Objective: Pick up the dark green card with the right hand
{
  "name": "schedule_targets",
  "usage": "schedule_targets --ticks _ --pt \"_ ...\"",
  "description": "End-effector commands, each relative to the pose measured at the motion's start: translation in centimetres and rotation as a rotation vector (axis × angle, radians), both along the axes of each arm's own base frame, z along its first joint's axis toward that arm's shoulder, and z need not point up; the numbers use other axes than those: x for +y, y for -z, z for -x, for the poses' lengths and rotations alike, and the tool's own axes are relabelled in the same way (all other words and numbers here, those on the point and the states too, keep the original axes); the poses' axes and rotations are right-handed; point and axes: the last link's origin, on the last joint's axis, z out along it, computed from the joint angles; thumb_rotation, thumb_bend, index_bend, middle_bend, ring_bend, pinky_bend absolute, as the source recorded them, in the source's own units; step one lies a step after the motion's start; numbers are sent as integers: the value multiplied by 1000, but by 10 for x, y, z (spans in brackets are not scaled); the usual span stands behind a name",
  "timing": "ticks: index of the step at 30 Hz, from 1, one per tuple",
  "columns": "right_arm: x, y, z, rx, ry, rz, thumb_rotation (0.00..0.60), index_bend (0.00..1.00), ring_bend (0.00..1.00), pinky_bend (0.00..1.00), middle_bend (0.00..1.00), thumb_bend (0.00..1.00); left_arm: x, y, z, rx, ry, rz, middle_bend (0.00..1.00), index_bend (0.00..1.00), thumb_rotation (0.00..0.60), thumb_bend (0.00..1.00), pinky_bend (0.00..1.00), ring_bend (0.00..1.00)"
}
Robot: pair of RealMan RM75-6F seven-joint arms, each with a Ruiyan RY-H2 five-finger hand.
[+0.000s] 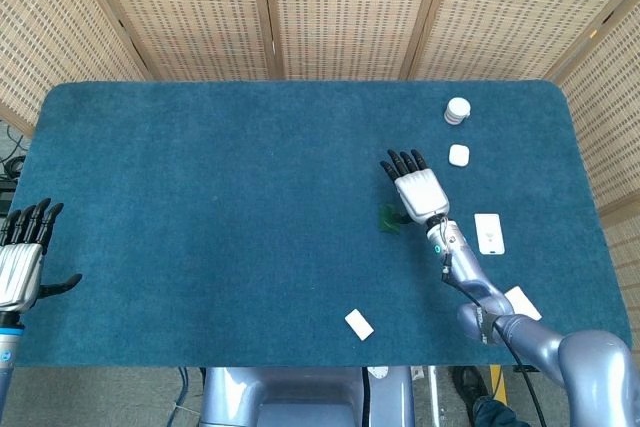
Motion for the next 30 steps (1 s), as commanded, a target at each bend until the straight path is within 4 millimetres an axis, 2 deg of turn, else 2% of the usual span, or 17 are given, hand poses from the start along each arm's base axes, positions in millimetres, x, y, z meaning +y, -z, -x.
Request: schedule_targets --ticks 1,8,16,26,30 --pt "8 -4 2 -38 17 -39 600 94 0 0 0 231 0 0 0 1 -1 0 0 0 600 0 0 0" --pt "18 2 5 -67 82 -125 600 137 0 0 0 231 -1 1 0 1 0 3 0 0 600 0 0 0" --pt "25 20 4 -63 91 -148 600 188 0 0 0 232 -1 1 0 2 -2 3 0 0 600 0 0 0" --pt "15 32 6 -44 106 -112 600 242 0 0 0 236 1 0 1 -2 -9 -1 0 0 600 0 0 0" --pt "10 33 9 -26 116 -108 600 278 0 0 0 278 2 0 1 0 -14 4 0 0 600 0 0 0"
